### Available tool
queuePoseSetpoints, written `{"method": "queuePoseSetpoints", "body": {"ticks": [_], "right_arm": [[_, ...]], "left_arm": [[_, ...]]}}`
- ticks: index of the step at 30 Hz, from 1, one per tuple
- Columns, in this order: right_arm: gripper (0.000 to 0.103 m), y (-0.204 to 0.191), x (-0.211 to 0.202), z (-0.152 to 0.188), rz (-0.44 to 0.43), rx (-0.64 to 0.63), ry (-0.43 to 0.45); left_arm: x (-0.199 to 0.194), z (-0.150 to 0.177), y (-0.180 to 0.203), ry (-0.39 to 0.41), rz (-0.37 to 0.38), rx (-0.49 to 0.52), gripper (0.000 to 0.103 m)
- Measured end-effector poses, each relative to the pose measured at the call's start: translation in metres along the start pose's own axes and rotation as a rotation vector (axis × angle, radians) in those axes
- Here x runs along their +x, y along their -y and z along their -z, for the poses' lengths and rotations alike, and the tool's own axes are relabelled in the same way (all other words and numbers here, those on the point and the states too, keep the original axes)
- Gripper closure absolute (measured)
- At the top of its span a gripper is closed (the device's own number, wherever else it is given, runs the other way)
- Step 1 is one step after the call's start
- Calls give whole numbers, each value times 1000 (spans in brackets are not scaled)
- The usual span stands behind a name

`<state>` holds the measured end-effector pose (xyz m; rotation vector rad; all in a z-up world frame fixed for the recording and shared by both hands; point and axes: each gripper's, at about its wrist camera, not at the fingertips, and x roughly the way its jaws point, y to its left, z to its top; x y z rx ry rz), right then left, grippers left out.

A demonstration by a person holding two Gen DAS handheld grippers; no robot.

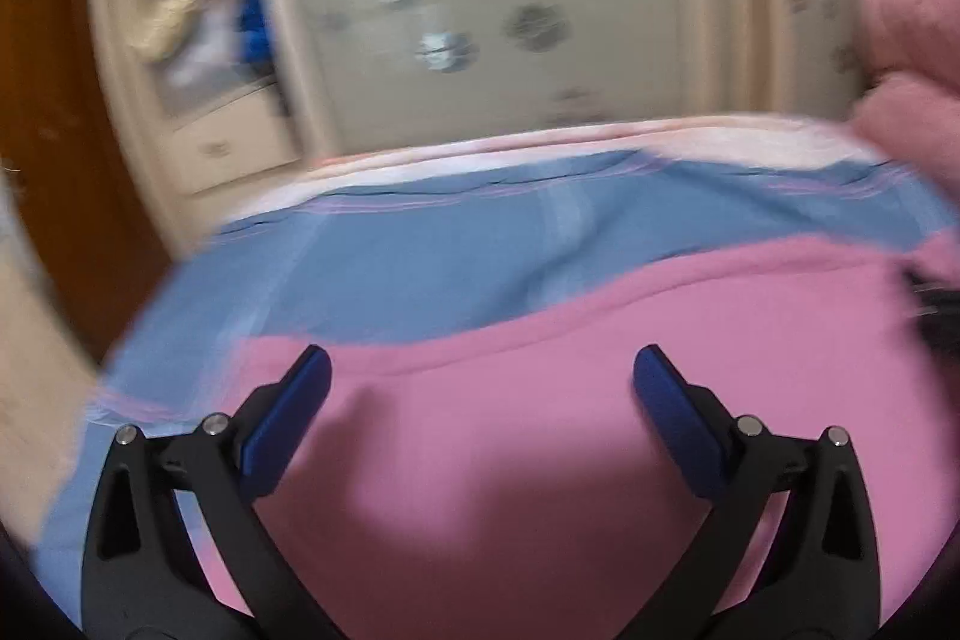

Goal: Fold large clothes

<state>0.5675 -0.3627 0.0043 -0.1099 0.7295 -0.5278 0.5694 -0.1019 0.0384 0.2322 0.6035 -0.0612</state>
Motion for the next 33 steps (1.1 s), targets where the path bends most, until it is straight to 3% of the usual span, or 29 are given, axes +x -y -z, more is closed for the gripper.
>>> {"method": "queuePoseSetpoints", "body": {"ticks": [1,2,4,12,16,19,22,24,26,28,29,30,33], "right_arm": [[1,8,12,10,-46,43,-52],[1,22,26,25,-106,144,-99],[1,33,29,36,-134,230,-80],[1,30,32,41,-120,254,-44],[1,54,21,41,-194,360,-6],[1,96,-29,61,-255,510,34],[1,118,-124,118,-286,527,194],[1,117,-181,170,-297,481,239],[1,110,-227,217,-287,431,223],[1,92,-262,233,-299,339,131],[1,86,-286,238,-361,315,118],[1,82,-314,248,-408,302,167],[1,62,-367,280,-326,212,239]], "left_arm": [[19,12,-16,-71,-4,-24,2],[30,22,-28,-94,24,-65,2],[39,38,-50,-74,23,-171,2],[45,55,-61,-20,49,-261,2],[22,53,-73,16,-1,-299,2],[-55,62,-93,151,-93,-355,2],[-147,104,-108,258,-24,-407,2],[-192,140,-107,255,29,-395,2],[-237,188,-94,219,63,-345,2],[-272,208,-74,156,56,-238,2],[-288,214,-67,154,59,-207,2],[-315,226,-58,194,60,-182,2],[-356,256,-42,255,71,-160,2]]}}
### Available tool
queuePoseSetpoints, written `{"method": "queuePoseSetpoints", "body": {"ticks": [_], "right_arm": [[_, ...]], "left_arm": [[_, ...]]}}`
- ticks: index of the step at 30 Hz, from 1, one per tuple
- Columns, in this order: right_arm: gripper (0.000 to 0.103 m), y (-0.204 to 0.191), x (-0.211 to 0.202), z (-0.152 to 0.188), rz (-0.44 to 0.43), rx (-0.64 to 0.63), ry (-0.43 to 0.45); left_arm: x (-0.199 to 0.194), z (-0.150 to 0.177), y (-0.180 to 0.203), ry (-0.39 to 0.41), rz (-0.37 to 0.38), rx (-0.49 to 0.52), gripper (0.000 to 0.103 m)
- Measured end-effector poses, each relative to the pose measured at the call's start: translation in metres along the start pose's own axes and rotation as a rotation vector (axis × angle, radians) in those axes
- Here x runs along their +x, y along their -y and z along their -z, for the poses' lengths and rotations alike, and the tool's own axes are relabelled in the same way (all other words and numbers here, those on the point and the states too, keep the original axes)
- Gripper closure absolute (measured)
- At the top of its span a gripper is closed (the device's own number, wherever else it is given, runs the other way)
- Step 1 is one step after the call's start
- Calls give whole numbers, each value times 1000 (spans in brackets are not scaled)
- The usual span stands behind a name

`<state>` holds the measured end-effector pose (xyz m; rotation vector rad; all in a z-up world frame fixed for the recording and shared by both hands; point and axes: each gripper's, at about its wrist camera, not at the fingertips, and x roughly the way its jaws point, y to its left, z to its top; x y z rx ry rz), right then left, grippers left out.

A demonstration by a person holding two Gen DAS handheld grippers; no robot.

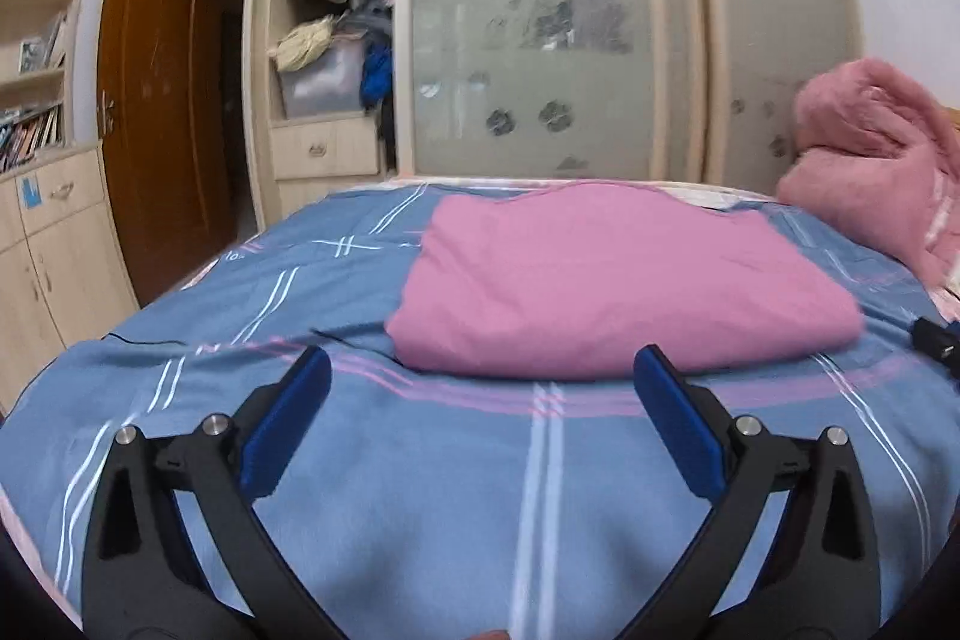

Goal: Fold large clothes

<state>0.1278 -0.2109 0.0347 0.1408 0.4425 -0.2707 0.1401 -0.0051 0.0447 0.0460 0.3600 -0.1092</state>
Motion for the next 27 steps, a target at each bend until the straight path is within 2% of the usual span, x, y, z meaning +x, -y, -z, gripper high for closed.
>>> {"method": "queuePoseSetpoints", "body": {"ticks": [3,8,14,19,22,27], "right_arm": [[1,-20,-24,16,2,-46,-28],[1,-45,-40,20,17,-154,-4],[1,-31,-41,14,-8,-31,8],[1,-40,-31,18,-51,-43,-30],[1,-45,-30,17,-58,-60,-17],[1,-41,-27,14,-53,-49,-7]], "left_arm": [[-21,12,15,-69,69,-5,2],[-34,18,23,-75,86,-14,2],[-31,18,22,-119,48,-16,2],[-25,16,24,-125,86,-19,2],[-19,16,29,-133,108,-6,2],[-15,14,35,-126,100,19,2]]}}
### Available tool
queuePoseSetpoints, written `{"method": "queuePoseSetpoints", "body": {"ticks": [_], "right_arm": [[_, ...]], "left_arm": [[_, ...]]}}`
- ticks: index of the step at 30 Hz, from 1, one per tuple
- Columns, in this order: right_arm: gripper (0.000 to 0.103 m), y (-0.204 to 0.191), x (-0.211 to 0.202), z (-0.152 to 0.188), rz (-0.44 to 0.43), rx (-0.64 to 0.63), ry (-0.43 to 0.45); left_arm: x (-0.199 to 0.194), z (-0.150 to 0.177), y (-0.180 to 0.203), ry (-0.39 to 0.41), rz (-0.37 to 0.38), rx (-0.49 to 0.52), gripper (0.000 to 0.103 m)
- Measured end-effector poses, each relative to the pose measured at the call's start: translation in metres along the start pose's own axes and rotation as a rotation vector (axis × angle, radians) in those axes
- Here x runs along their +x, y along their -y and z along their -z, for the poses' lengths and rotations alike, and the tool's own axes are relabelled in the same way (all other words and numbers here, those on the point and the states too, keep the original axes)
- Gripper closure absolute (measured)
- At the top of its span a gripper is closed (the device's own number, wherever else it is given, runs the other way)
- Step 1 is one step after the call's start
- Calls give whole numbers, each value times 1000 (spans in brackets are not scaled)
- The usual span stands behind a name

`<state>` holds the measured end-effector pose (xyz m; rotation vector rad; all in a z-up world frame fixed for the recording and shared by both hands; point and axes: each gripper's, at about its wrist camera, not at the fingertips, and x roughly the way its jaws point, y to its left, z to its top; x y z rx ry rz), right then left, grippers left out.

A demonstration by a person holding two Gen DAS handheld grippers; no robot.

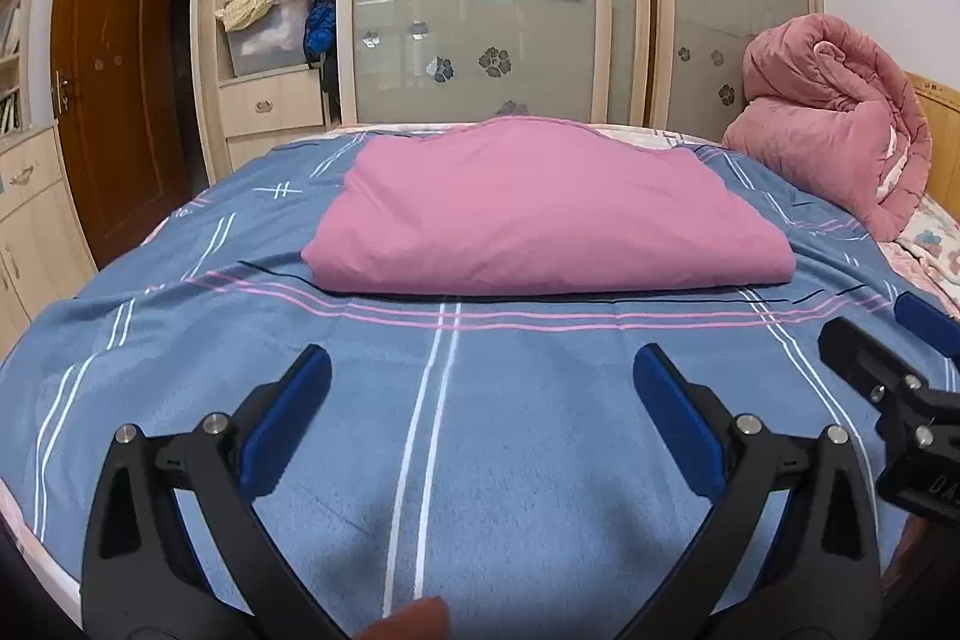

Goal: Fold large clothes

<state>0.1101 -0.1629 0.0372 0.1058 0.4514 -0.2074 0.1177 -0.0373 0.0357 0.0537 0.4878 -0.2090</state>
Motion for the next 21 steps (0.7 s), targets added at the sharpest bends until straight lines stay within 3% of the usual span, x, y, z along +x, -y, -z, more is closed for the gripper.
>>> {"method": "queuePoseSetpoints", "body": {"ticks": [21], "right_arm": [[1,9,1,1,6,-2,-2]], "left_arm": [[-3,-8,-2,25,-25,-11,2]]}}
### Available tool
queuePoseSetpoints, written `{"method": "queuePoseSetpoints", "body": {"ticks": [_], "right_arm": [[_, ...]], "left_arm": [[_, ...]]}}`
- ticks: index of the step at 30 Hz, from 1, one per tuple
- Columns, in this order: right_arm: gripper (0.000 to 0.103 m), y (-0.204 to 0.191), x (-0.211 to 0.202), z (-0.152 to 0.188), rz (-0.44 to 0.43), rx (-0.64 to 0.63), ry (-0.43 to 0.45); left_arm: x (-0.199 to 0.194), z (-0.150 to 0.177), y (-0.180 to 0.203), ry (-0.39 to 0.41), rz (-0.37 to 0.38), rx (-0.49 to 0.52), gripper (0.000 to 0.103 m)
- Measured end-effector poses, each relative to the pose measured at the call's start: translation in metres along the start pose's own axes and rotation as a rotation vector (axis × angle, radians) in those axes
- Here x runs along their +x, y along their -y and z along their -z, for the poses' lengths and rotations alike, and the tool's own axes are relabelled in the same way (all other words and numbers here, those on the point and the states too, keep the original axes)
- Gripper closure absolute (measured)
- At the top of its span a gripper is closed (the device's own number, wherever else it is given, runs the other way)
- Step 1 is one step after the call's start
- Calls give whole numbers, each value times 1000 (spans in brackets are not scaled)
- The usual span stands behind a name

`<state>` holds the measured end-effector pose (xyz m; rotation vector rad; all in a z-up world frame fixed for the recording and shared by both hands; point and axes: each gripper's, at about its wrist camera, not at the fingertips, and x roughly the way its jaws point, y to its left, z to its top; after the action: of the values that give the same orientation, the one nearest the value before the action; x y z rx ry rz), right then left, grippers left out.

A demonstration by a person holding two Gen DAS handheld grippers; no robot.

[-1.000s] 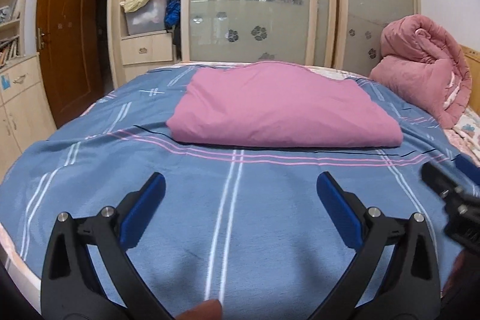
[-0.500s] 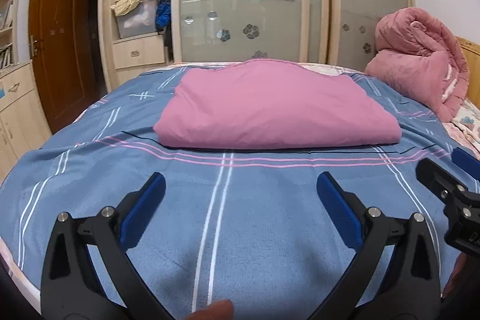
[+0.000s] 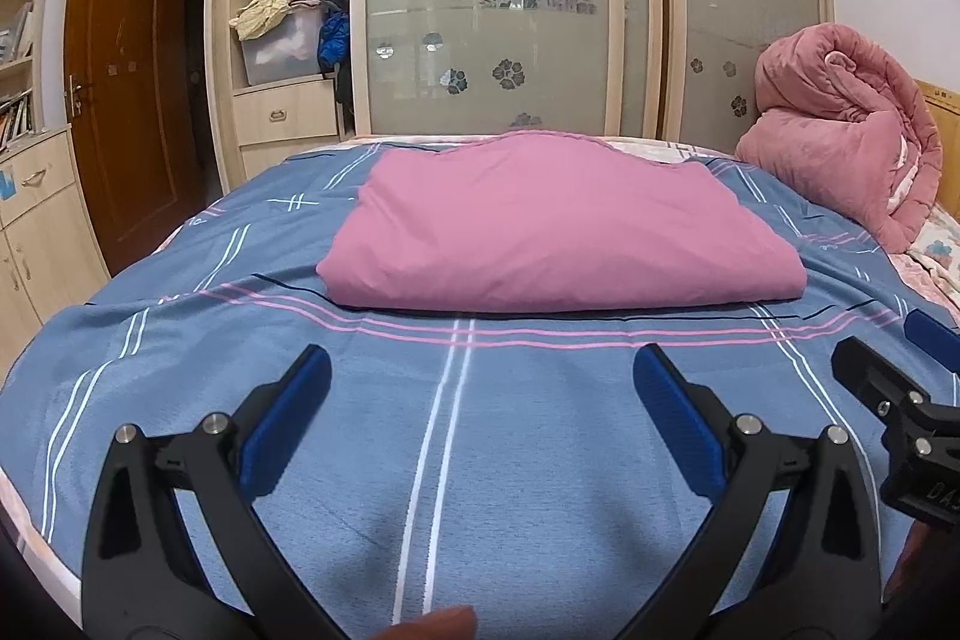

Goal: Fold large clothes

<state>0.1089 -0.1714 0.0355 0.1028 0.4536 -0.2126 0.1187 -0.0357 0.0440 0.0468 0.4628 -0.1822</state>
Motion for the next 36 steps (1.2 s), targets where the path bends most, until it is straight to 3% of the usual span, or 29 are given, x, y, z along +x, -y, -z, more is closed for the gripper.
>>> {"method": "queuePoseSetpoints", "body": {"ticks": [36], "right_arm": [[1,0,2,1,1,-4,0]], "left_arm": [[-3,0,-3,19,18,-1,2]]}}
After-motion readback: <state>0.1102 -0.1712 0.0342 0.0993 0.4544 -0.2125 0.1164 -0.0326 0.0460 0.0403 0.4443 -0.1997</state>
